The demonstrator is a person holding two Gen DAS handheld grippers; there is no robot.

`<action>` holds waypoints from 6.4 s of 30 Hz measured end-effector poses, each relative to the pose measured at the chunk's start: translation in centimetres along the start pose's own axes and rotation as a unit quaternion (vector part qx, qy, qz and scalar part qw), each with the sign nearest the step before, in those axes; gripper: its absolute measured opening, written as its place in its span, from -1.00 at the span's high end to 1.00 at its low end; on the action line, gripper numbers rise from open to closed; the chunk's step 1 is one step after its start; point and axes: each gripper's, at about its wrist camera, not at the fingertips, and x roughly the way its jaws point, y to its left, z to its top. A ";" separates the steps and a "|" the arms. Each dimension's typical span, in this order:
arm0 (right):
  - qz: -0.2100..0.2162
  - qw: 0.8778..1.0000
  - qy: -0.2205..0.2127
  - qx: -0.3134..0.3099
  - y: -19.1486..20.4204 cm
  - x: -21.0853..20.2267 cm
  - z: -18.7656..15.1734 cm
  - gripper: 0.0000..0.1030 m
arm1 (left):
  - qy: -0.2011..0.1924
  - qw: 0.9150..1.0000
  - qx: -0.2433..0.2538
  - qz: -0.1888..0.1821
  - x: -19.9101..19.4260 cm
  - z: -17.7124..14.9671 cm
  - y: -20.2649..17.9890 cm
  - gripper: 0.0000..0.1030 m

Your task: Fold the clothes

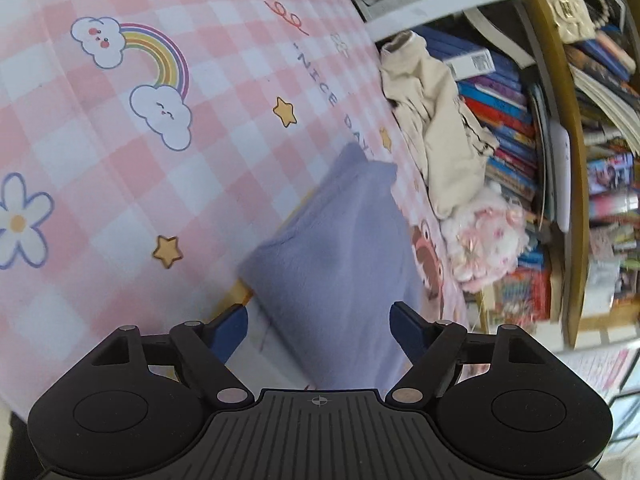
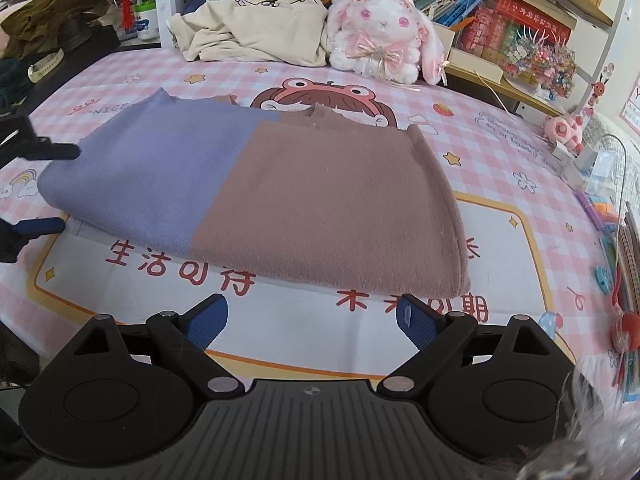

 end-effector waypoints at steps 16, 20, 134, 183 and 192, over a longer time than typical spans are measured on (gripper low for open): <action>-0.024 0.996 0.005 0.081 -2.8 0.4 0.6 0.00 | -0.016 0.994 -0.093 0.051 0.6 0.8 0.3 0.36; -0.012 0.997 0.009 0.072 -2.2 0.9 1.0 0.43 | -0.014 0.995 -0.086 0.055 0.2 1.4 1.1 0.78; 0.399 0.902 0.130 0.106 -5.4 10.2 10.7 0.70 | -0.125 0.889 0.419 0.135 -0.6 -16.3 -10.6 0.52; 0.364 0.929 0.011 0.059 -5.0 8.1 10.0 0.73 | -0.068 0.882 0.434 0.170 0.3 -12.4 -9.2 0.40; 0.322 0.943 0.052 0.063 -4.6 10.8 8.8 0.66 | -0.067 0.889 0.423 0.162 0.1 -12.3 -9.1 0.40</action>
